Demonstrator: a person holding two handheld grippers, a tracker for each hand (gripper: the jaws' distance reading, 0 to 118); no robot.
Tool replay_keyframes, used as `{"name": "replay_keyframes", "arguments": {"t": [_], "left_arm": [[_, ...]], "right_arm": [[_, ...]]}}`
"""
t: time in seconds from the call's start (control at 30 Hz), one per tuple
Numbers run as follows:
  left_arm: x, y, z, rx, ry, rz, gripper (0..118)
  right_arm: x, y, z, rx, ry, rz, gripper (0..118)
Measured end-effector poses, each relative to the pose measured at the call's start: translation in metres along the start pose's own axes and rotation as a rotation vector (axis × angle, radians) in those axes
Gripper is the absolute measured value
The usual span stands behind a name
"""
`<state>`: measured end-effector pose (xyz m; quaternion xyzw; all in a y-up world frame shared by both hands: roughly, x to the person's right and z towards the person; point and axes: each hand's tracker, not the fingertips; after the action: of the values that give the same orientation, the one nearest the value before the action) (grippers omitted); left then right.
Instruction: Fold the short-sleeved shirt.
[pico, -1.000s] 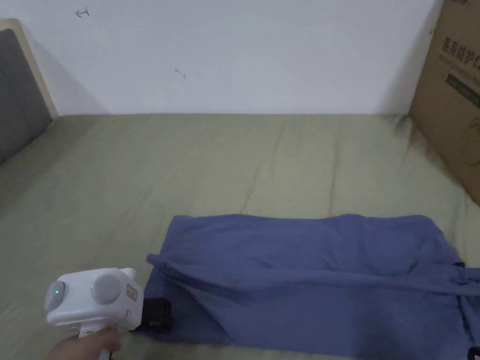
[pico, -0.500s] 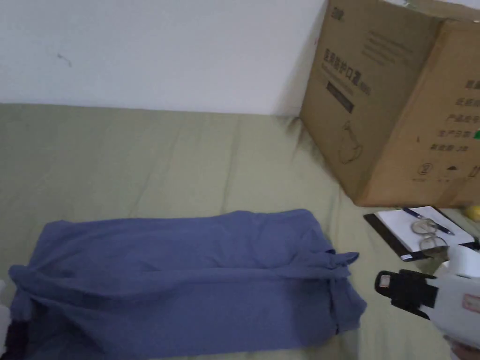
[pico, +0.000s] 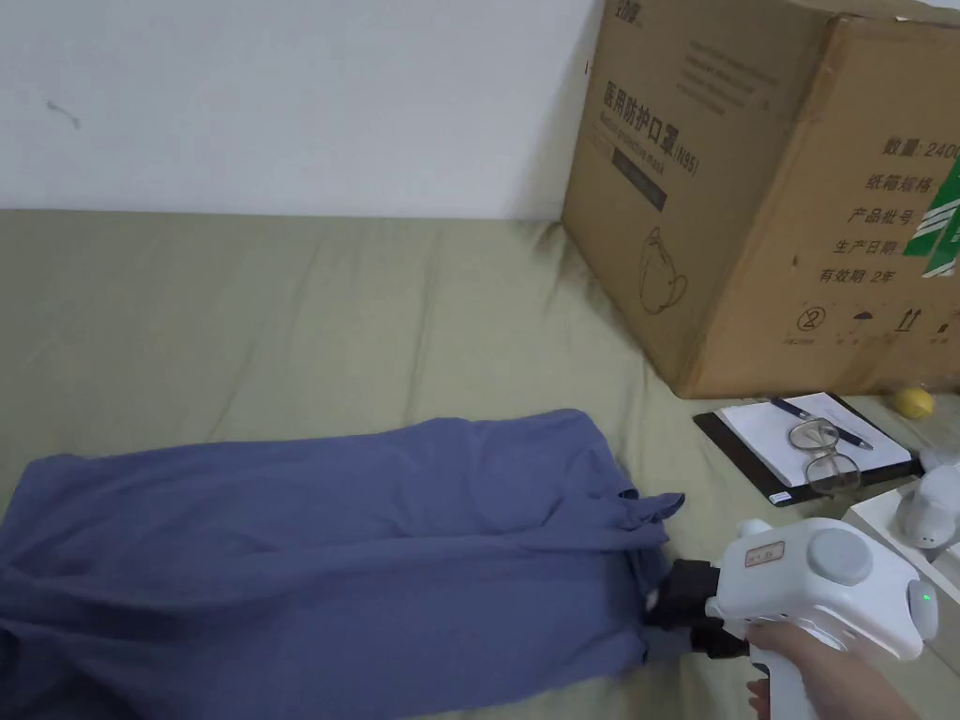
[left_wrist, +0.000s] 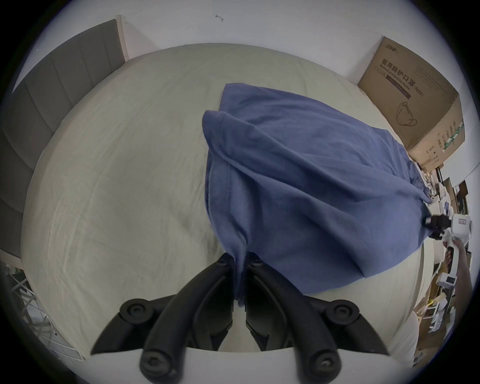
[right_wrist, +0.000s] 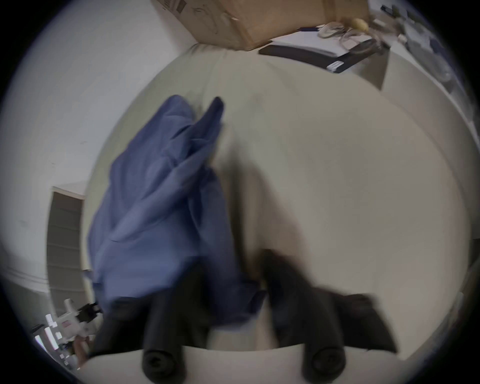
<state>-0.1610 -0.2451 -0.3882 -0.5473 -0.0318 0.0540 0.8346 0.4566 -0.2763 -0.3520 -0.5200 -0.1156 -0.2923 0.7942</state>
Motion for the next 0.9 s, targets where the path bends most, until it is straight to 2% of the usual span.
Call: {"name": "replay_keyframes", "arguments": {"t": [0.03,0.07,0.13,0.3,0.43,0.57,0.63,0.7,0.83,0.87,0.9], "left_arm": [[-0.001,0.0,-0.001,0.0,-0.005,0.01,5],[-0.003,0.001,-0.002,-0.002,-0.013,0.024,5],[-0.008,0.001,-0.003,-0.003,-0.023,0.041,5],[-0.011,0.002,0.02,0.022,-0.043,0.057,5],[-0.019,-0.01,0.053,0.034,-0.087,0.088,5],[-0.03,-0.051,0.088,0.02,-0.125,0.096,5],[-0.038,-0.08,0.101,0.007,-0.169,0.142,5],[-0.044,-0.109,0.106,-0.026,-0.192,0.172,5],[-0.048,-0.143,0.092,-0.054,-0.197,0.164,7],[-0.046,-0.145,0.089,-0.049,-0.184,0.165,15],[-0.045,-0.146,0.086,-0.035,-0.149,0.15,31]], "right_arm": [[0.001,0.0,0.0,0.017,-0.043,0.011,2],[0.004,-0.005,0.003,0.028,0.043,-0.014,2],[0.008,-0.008,0.01,0.029,0.067,-0.02,2],[0.011,-0.014,0.056,0.074,0.1,0.11,2],[0.016,-0.033,0.1,0.106,0.116,0.091,2],[0.039,-0.067,0.133,0.082,0.144,0.076,2],[0.052,-0.09,0.146,0.066,0.143,0.051,2],[0.068,-0.113,0.146,0.028,0.131,0.031,2],[0.08,-0.146,0.122,0.013,0.079,0.055,2],[0.08,-0.149,0.116,0.017,0.078,0.055,8],[0.079,-0.153,0.113,0.031,0.065,0.052,25]]}}
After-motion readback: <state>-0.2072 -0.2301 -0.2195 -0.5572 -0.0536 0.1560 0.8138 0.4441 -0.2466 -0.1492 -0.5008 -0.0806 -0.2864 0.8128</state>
